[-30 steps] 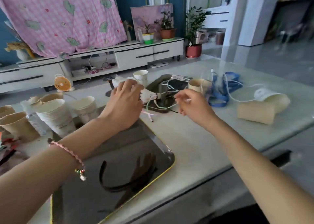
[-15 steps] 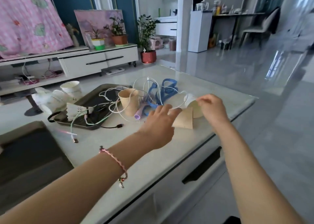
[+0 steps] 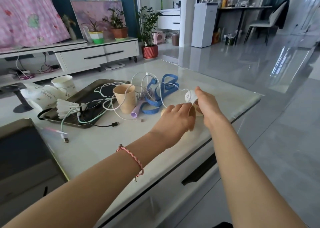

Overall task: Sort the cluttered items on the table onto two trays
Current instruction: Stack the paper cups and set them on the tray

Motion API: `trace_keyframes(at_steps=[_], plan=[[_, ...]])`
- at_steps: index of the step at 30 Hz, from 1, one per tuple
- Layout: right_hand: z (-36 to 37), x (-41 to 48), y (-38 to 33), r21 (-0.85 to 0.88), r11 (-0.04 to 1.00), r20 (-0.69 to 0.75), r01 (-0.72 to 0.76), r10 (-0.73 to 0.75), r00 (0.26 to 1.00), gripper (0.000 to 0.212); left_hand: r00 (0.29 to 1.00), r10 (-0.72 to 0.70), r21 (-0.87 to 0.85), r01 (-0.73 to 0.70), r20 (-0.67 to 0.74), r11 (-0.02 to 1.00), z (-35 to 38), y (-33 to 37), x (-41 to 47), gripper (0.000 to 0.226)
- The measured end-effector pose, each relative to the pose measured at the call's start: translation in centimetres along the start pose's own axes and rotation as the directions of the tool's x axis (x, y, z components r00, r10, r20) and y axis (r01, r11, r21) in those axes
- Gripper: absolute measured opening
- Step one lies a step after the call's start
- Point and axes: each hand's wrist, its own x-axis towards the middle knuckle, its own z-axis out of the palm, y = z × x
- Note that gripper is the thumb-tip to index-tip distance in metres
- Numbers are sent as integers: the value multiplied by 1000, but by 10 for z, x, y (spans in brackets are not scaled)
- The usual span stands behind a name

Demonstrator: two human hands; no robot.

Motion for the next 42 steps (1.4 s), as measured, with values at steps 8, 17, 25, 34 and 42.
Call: trace_keyframes(at_steps=[8, 17, 25, 34, 42], plan=[[-10, -21, -21, -196, 957, -328, 214, -270, 905, 34, 890, -403, -414, 291, -215, 863, -62, -29, -69, 18], [91, -107, -72, -74, 744, -22, 664, -667, 745, 33, 456, -878, -357, 804, -142, 475, -126, -124, -216, 20], [194, -148, -62, 69, 750, 310, 658, -643, 701, 34, 332, -913, -157, 914, -238, 373, -139, -161, -282, 24], [260, -167, -65, 159, 756, 381, 635, -640, 667, 34, 397, -918, 214, 897, -10, 386, -130, -201, -270, 27], [281, -165, -58, 115, 772, 465, 625, -598, 653, 36, 370, -929, 309, 884, -4, 350, -122, -218, -265, 35]])
